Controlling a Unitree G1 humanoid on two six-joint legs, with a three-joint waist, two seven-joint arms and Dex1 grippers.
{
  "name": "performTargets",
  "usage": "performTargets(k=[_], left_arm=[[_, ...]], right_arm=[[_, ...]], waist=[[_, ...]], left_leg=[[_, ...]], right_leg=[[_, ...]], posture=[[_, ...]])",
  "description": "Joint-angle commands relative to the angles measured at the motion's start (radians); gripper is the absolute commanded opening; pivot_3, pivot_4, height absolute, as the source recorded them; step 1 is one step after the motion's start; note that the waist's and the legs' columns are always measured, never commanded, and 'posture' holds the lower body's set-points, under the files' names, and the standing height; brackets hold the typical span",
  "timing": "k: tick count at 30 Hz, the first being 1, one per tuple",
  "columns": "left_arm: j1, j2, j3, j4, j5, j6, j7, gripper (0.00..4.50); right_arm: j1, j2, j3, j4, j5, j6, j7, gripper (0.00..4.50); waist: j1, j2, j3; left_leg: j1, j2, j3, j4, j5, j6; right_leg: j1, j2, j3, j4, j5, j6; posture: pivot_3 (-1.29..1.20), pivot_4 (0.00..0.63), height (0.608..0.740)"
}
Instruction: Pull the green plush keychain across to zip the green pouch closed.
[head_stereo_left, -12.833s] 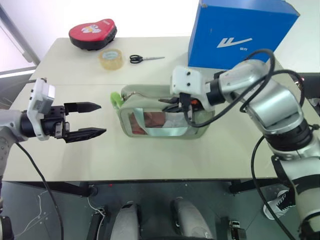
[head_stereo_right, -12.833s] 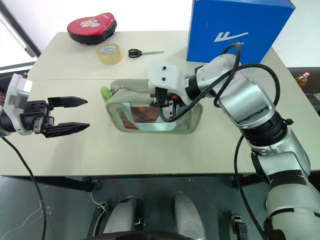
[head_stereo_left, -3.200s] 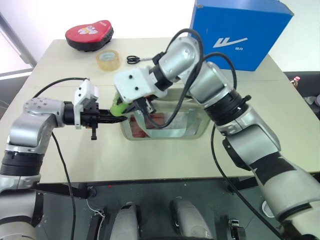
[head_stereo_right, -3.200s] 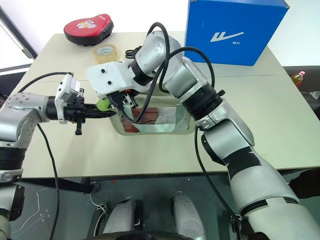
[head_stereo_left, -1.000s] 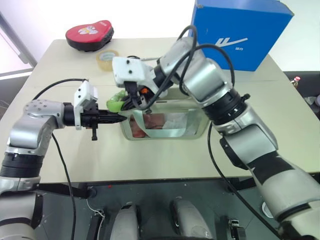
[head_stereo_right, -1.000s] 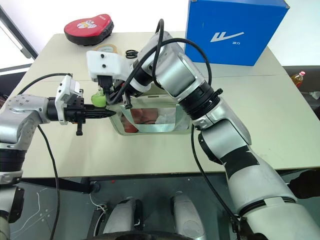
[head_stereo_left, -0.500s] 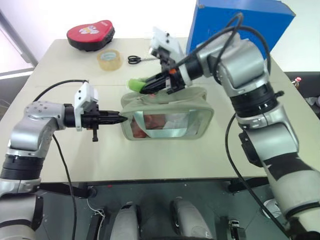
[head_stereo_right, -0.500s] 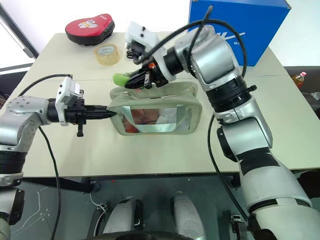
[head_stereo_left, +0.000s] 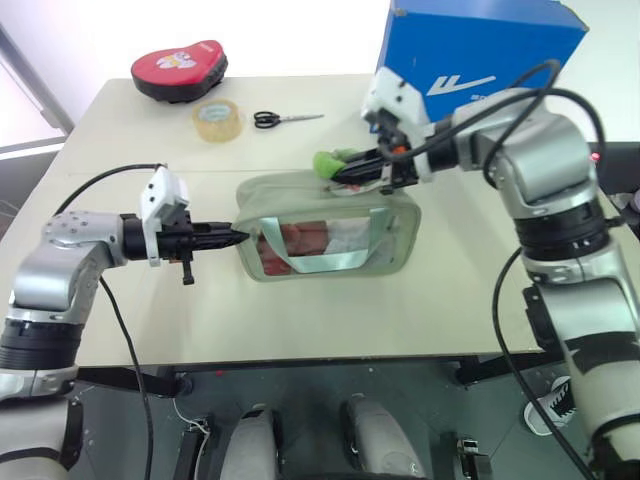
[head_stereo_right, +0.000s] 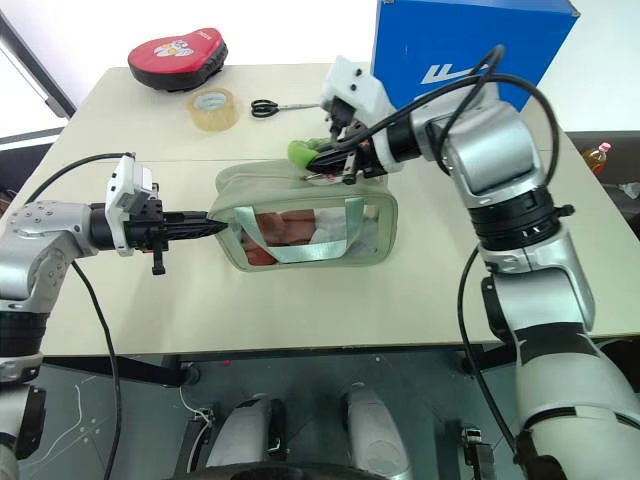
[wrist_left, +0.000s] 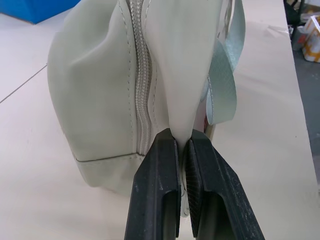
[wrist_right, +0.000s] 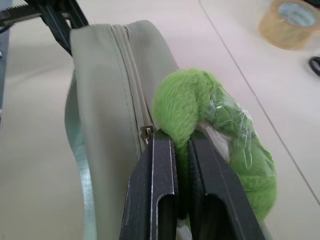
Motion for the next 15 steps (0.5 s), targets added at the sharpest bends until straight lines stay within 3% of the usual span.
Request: performTargets(k=[1, 15], left_arm=[[0.03, 0.03, 0.009, -0.002, 0.013, 0.021, 0.009, 0.0], [0.062, 0.044, 0.026, -0.039, -0.009, 0.045, 0.028, 0.0]], right_arm=[[0.03, -0.068, -0.064, -0.003, -0.008, -0.036, -0.031, 0.1], [0.25, -0.213, -0.162, -0.035, -0.014, 0.001, -0.164, 0.1]], waist=[[0.0, 0.0, 0.0], [-0.001, 0.0, 0.0]], left_leg=[[0.0, 0.0, 0.0, 0.0, 0.0, 0.0], [0.001, 0.0, 0.001, -0.002, 0.0, 0.0]], right_leg=[[0.0, 0.0, 0.0, 0.0, 0.0, 0.0], [0.0, 0.001, 0.002, 0.0, 0.0, 0.0]], posture=[[0.0, 0.15, 0.737], [0.0, 0.15, 0.737]])
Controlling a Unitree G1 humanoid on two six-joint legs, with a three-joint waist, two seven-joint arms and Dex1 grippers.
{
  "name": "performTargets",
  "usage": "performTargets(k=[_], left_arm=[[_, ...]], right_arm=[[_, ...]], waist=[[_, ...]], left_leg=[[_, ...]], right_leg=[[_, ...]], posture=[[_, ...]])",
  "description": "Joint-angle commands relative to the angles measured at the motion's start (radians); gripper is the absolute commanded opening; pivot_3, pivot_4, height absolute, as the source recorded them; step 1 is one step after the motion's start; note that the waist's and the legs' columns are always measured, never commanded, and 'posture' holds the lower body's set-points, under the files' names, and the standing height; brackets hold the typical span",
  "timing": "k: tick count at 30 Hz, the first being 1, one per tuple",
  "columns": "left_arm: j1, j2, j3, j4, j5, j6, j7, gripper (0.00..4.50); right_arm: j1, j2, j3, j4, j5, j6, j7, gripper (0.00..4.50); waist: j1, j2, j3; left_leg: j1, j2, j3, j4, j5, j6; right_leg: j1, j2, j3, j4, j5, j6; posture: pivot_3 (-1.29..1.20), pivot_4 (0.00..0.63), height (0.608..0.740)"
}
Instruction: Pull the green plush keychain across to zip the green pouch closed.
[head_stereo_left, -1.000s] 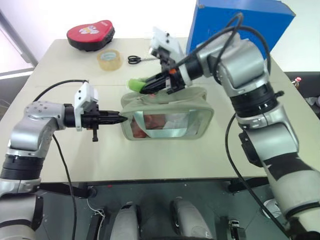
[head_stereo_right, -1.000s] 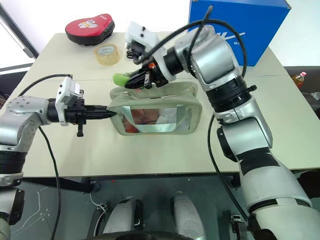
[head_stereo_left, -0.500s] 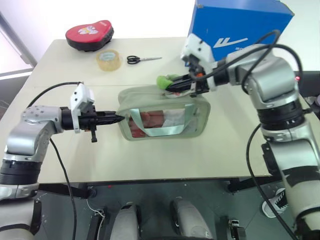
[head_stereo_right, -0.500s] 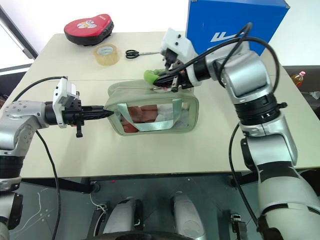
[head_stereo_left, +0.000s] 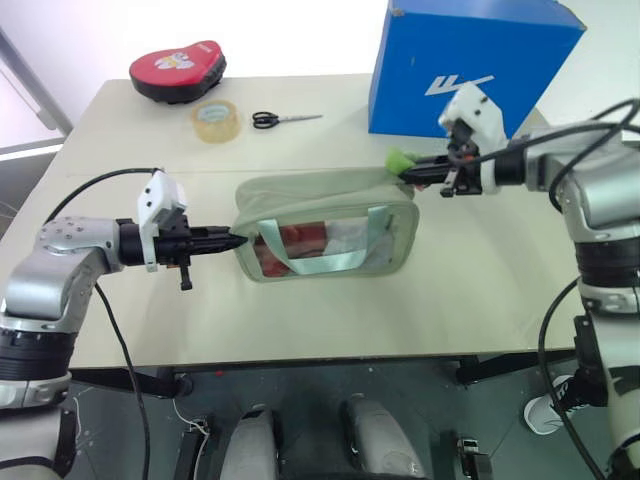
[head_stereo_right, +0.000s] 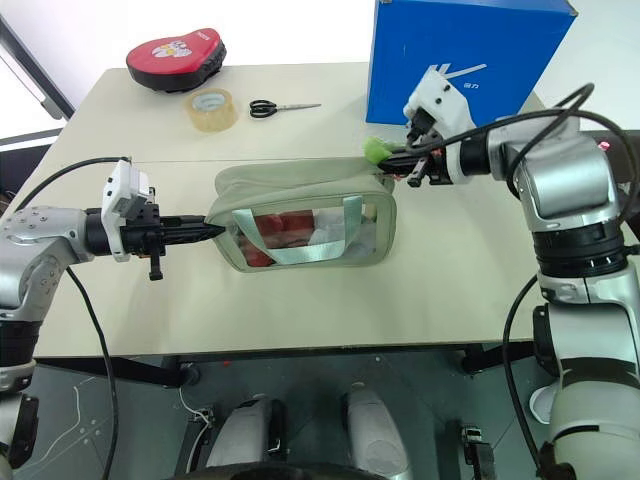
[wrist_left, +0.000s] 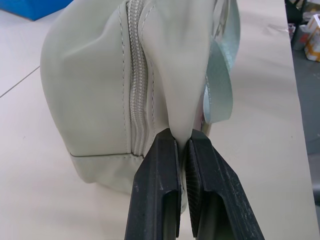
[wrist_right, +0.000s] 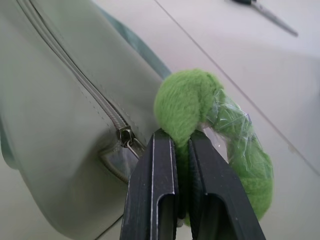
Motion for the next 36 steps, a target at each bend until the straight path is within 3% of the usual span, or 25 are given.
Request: performTargets(k=[1, 11, 18, 24, 29, 32, 36], left_arm=[[0.028, 0.034, 0.016, 0.019, 0.013, 0.024, 0.007, 0.0], [0.051, 0.04, 0.028, 0.006, -0.005, 0.033, 0.027, 0.0], [0.081, 0.043, 0.047, -0.02, -0.03, 0.042, 0.053, 0.0], [0.082, 0.038, 0.046, -0.031, -0.042, 0.049, 0.069, 0.0], [0.088, 0.042, 0.053, -0.035, -0.046, 0.053, 0.074, 0.0], [0.091, 0.044, 0.055, -0.038, -0.047, 0.054, 0.074, 0.0], [0.087, 0.045, 0.054, -0.038, -0.047, 0.053, 0.071, 0.0]], right_arm=[[0.053, -0.068, -0.038, -0.015, -0.034, 0.019, -0.056, 0.1], [0.061, -0.113, -0.095, 0.003, -0.015, 0.042, -0.13, 0.1], [0.209, -0.193, -0.042, -0.131, 0.004, 0.052, -0.084, 0.1], [0.251, -0.116, 0.035, -0.159, -0.021, 0.103, -0.165, 0.1], [0.229, -0.053, 0.025, -0.135, 0.002, 0.153, -0.215, 0.1], [0.186, -0.007, -0.04, -0.113, 0.054, 0.224, -0.228, 1.12], [0.141, -0.03, -0.085, -0.116, 0.099, 0.25, -0.2, 3.09]], waist=[[0.001, 0.0, 0.0], [0.001, 0.0, 0.0], [0.004, 0.0, 0.0], [0.0, 0.0, 0.0], [-0.001, 0.0, 0.0], [-0.001, 0.0, 0.0], [0.0, 0.001, 0.0]], left_leg=[[0.0, 0.0, 0.0, 0.0, 0.0, 0.0], [0.001, 0.0, 0.001, 0.0, 0.0, 0.0], [0.0, 0.0, 0.0, -0.002, 0.0, 0.0], [0.004, 0.0, 0.001, -0.003, 0.0, 0.0], [0.003, 0.0, 0.001, -0.002, 0.0, 0.0], [0.004, 0.0, 0.001, -0.003, 0.0, 0.0], [0.003, 0.0, 0.001, -0.003, 0.0, 0.0]], right_leg=[[0.0, 0.0, 0.0, 0.0, 0.0, 0.0], [0.0, 0.0, 0.001, 0.0, 0.0, 0.0], [0.0, 0.0, 0.001, -0.002, 0.0, 0.0], [0.002, 0.002, 0.002, -0.001, 0.0, 0.0], [0.002, 0.002, 0.002, -0.001, 0.0, 0.0], [0.002, 0.002, 0.002, -0.001, 0.0, 0.0], [0.001, 0.002, 0.003, -0.001, 0.0, 0.0]], posture=[[0.0, 0.15, 0.737], [0.0, 0.15, 0.737], [0.0, 0.15, 0.737], [0.0, 0.15, 0.737], [0.0, 0.15, 0.737], [0.0, 0.15, 0.737], [0.0, 0.15, 0.737]])
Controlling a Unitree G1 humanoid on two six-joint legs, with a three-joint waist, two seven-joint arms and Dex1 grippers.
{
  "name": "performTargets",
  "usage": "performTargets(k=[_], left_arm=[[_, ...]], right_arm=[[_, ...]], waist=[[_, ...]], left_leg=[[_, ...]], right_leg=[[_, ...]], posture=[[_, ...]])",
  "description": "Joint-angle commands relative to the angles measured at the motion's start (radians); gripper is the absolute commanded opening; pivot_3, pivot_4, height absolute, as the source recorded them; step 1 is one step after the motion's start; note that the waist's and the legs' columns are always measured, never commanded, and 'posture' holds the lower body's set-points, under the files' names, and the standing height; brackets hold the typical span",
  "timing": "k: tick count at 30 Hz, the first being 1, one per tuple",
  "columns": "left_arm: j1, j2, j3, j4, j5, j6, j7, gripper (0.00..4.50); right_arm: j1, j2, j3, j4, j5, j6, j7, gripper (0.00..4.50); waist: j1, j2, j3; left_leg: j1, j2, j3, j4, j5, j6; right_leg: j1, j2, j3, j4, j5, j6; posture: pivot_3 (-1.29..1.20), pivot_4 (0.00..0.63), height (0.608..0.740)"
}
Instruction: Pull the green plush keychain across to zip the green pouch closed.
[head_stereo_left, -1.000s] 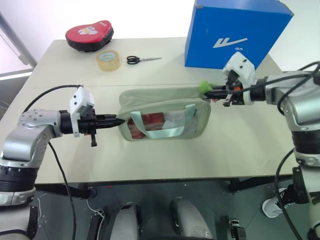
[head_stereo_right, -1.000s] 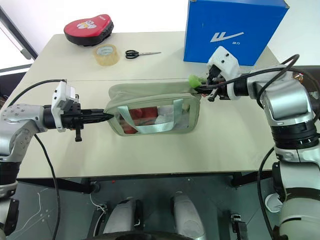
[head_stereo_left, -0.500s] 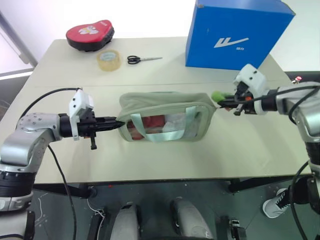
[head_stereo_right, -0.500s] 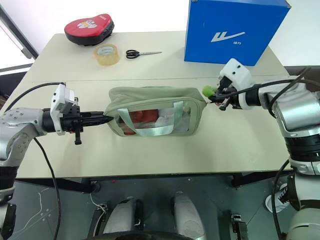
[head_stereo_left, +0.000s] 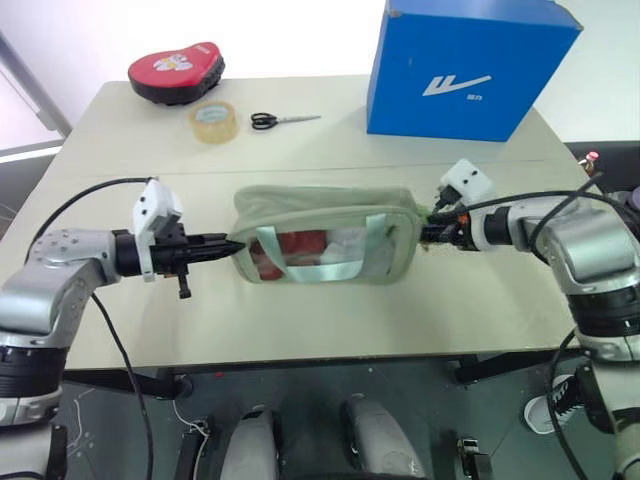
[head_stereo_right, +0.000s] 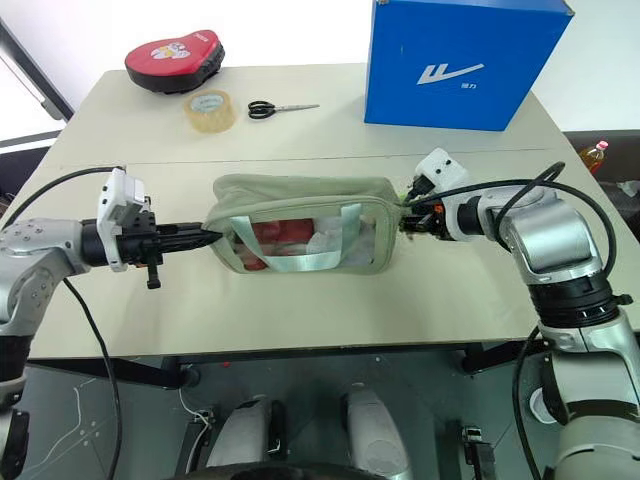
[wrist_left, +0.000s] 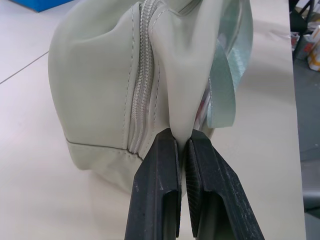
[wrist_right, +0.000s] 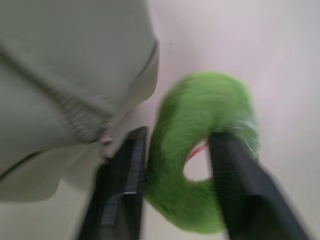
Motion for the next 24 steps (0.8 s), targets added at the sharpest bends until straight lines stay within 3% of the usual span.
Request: performTargets(k=[1, 2, 3, 12, 16, 21, 22, 24], left_arm=[[0.009, 0.026, 0.018, 0.014, 0.017, 0.009, 0.004, 0.0], [0.007, 0.026, 0.017, 0.014, 0.017, 0.008, 0.003, 0.0], [0.0, 0.025, 0.015, 0.016, 0.017, 0.006, 0.0, 0.0], [-0.049, 0.031, 0.012, -0.023, -0.018, 0.044, -0.018, 0.0], [-0.053, 0.038, 0.025, -0.061, -0.055, 0.101, -0.006, 1.56], [-0.087, 0.076, 0.044, -0.048, -0.051, 0.107, -0.018, 4.21], [-0.09, 0.09, 0.051, -0.048, -0.054, 0.107, -0.028, 4.44], [-0.089, 0.123, 0.075, -0.056, -0.07, 0.114, -0.05, 4.44]], right_arm=[[-0.062, -0.036, -0.075, -0.018, 0.04, 0.013, 0.018, 3.56], [-0.066, -0.04, -0.078, -0.016, 0.044, 0.011, 0.018, 4.15], [-0.07, -0.055, -0.086, -0.012, 0.051, 0.0, 0.032, 4.47], [-0.056, -0.179, -0.139, 0.014, 0.086, -0.191, 0.174, 4.47], [-0.043, -0.17, -0.142, 0.002, 0.1, -0.218, 0.187, 4.5], [0.016, -0.156, -0.159, -0.045, 0.13, -0.24, 0.19, 4.5], [0.033, -0.155, -0.165, -0.06, 0.14, -0.245, 0.194, 4.5], [0.072, -0.157, -0.174, -0.094, 0.159, -0.255, 0.207, 4.5]], waist=[[0.0, 0.0, 0.0], [0.0, 0.0, 0.0], [0.001, 0.0, 0.0], [-0.001, 0.0, 0.0], [0.001, 0.0, 0.0], [0.005, -0.001, 0.0], [0.005, -0.001, 0.0], [0.005, -0.001, 0.0]], left_leg=[[0.0, 0.0, 0.0, 0.0, 0.0, 0.0], [0.0, 0.0, 0.0, 0.0, 0.0, 0.0], [0.0, 0.0, 0.0, -0.001, 0.0, 0.0], [0.0, 0.0, 0.001, -0.003, 0.0, 0.0], [0.0, 0.0, 0.0, -0.003, 0.0, 0.0], [-0.001, 0.0, 0.0, -0.003, 0.0, 0.0], [-0.002, -0.001, 0.0, -0.003, 0.0, 0.0], [-0.002, -0.001, 0.0, -0.003, 0.0, 0.0]], right_leg=[[0.0, 0.0, 0.0, 0.0, 0.0, 0.0], [0.0, 0.0, 0.0, 0.0, 0.0, 0.0], [0.0, 0.0, 0.0, 0.0, 0.0, 0.0], [-0.001, 0.0, 0.0, -0.002, 0.0, 0.0], [-0.001, 0.0, 0.0, -0.002, 0.0, 0.0], [-0.001, -0.001, 0.0, -0.002, 0.0, 0.0], [-0.001, -0.001, 0.0, -0.002, 0.0, 0.0], [-0.002, -0.001, 0.0, -0.002, 0.0, 0.0]], posture=[[0.0, 0.15, 0.737], [0.0, 0.15, 0.737], [0.0, 0.15, 0.737], [0.0, 0.15, 0.737], [0.0, 0.15, 0.737], [0.0, 0.15, 0.737], [0.0, 0.15, 0.737], [0.0, 0.15, 0.737]])
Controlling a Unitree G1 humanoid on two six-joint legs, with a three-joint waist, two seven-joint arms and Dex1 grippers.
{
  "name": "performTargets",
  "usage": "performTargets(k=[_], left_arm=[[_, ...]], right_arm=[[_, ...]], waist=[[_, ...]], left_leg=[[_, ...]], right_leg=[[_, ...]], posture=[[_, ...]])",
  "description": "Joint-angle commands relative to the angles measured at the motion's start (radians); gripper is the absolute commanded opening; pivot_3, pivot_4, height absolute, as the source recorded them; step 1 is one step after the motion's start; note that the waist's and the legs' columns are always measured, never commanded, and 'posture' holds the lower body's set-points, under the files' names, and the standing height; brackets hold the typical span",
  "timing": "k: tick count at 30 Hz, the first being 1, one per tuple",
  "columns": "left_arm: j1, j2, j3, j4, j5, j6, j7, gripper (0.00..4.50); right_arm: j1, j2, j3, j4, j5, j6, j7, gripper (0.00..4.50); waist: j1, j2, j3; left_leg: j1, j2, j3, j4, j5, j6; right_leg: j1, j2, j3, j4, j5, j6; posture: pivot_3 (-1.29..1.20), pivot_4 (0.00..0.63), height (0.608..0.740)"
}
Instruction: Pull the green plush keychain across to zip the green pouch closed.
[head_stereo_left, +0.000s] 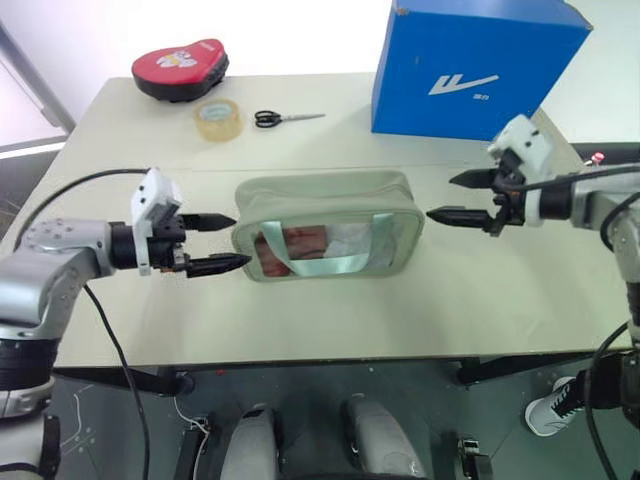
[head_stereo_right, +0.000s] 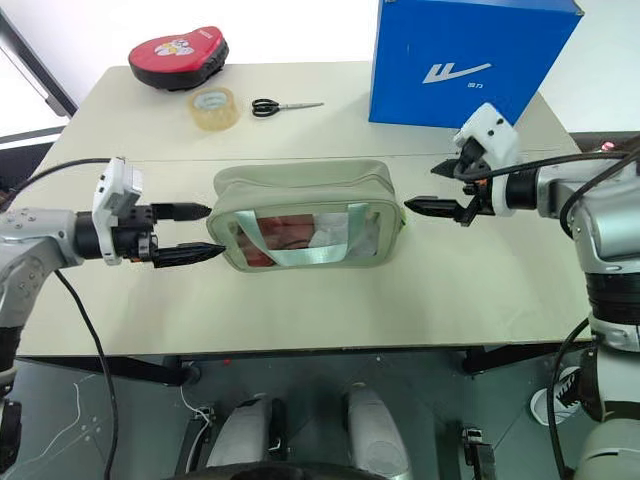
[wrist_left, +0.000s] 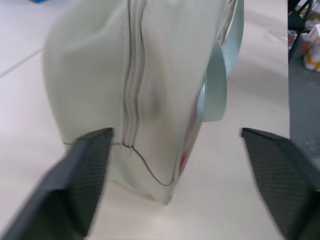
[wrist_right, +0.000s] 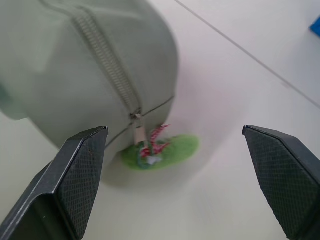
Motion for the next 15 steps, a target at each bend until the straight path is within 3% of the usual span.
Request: performTargets(k=[1, 9, 15], left_arm=[[-0.012, 0.06, 0.075, -0.028, -0.034, 0.006, -0.039, 4.44], [0.121, 0.082, 0.2, -0.105, -0.055, -0.021, -0.031, 4.44], [0.233, 0.033, 0.275, -0.189, -0.08, -0.027, 0.031, 4.44]], right_arm=[[0.042, -0.009, -0.058, -0.081, 0.045, -0.032, 0.023, 4.5], [0.12, 0.004, -0.099, -0.121, 0.064, -0.132, 0.037, 4.5], [0.227, 0.019, -0.161, -0.146, 0.07, -0.237, 0.019, 4.5]], waist=[[-0.001, 0.0, 0.0], [-0.003, 0.0, 0.0], [0.001, 0.0, 0.0]], left_leg=[[0.0, 0.0, 0.0, 0.0, 0.0, 0.0], [0.0, 0.0, 0.0, 0.0, 0.0, 0.0], [0.0, 0.0, 0.0, 0.0, 0.0, 0.0]], right_leg=[[0.0, 0.0, 0.0, 0.0, 0.0, 0.0], [0.0, 0.0, 0.0, 0.0, 0.0, 0.0], [0.0, -0.001, 0.0, 0.0, 0.0, 0.0]], posture=[[0.0, 0.15, 0.737], [0.0, 0.15, 0.737], [0.0, 0.15, 0.737]])
